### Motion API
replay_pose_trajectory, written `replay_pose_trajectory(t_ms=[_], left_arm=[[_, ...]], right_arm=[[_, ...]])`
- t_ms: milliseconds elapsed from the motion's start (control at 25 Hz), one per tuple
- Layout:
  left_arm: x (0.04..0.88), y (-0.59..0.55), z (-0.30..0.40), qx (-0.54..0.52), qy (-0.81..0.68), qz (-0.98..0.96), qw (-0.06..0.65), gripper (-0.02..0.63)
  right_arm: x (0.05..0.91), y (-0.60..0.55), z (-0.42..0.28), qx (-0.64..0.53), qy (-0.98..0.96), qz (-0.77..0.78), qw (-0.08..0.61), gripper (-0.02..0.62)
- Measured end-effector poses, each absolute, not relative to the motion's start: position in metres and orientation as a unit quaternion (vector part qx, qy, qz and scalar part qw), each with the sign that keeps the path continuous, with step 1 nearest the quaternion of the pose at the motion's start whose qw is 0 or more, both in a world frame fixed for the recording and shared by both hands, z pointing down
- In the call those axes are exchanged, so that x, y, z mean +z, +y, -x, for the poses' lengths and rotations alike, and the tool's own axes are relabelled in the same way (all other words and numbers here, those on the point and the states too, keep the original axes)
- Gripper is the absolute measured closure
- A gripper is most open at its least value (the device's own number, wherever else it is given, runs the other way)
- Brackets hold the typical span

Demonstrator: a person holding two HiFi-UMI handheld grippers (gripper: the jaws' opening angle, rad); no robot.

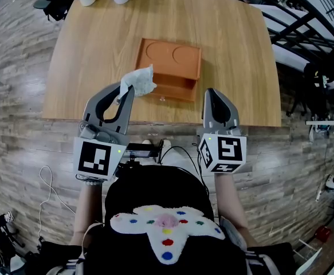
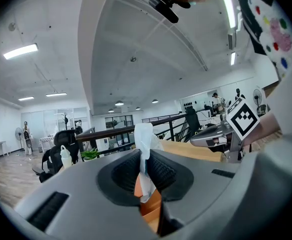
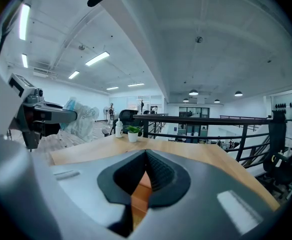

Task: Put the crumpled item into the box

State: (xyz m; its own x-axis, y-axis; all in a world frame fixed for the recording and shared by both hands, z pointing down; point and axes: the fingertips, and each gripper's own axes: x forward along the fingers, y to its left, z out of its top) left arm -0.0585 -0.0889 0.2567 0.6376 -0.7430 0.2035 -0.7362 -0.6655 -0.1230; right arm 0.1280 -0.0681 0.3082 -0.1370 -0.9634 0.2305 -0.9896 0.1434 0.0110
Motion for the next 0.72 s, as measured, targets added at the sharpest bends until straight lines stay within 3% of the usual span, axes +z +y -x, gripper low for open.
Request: replay_pose_trajectory(t_ms=[720], left_arm=[[0.279,-0.106,0.037,-0.132,0.380,0.915,0.000,0.565]], right_arm=[[0.314,-0.062,-0.140,0.088,-0.734,-0.668,0.084,0.586]])
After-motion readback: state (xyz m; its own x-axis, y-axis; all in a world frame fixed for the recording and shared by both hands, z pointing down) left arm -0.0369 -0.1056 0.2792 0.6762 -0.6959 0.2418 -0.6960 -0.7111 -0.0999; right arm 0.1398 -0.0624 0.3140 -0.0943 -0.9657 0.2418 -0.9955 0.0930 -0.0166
